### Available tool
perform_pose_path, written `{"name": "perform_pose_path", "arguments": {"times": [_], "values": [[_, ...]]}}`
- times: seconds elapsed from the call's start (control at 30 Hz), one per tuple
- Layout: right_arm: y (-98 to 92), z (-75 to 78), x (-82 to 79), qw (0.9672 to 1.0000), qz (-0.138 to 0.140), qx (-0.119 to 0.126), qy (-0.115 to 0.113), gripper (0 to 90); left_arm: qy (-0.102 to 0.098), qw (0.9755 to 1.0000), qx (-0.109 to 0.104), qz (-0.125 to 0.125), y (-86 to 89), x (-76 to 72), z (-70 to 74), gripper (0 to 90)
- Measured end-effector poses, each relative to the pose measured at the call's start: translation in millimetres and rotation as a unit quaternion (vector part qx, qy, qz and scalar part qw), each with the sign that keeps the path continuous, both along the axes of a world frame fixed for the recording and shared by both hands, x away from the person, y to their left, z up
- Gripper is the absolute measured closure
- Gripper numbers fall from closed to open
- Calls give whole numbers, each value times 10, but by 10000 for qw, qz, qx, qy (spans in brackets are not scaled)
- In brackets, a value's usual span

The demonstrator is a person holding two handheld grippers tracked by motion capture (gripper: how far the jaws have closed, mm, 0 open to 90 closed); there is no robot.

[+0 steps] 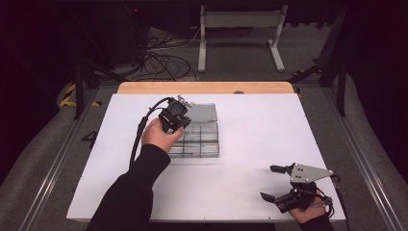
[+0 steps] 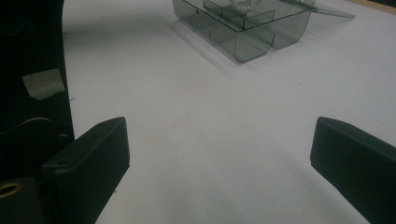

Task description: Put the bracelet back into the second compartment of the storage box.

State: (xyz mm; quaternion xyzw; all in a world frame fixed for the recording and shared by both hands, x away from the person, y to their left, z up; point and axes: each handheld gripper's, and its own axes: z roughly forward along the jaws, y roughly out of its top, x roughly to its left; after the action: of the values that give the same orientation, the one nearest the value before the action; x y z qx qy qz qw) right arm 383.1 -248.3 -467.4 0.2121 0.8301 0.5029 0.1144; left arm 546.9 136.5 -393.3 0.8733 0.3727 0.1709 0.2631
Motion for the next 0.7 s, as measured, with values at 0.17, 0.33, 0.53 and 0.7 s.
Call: {"name": "perform_pose_path", "arguments": {"times": [0.17,0.33,0.53,0.7], "values": [[2,-2,0,10000,-3,-2,1,51,50,9999,71,78,-17,22,-30,850],[-4,-2,1,10000,-1,-1,5,51,96,9999,27,84,-41,36,-57,850],[-3,-2,-2,10000,-2,-10,-1,51,182,9998,-78,100,-68,68,-114,848],[-8,-1,-2,10000,10,2,1,51,221,9997,-50,92,-105,77,-152,846]]}}
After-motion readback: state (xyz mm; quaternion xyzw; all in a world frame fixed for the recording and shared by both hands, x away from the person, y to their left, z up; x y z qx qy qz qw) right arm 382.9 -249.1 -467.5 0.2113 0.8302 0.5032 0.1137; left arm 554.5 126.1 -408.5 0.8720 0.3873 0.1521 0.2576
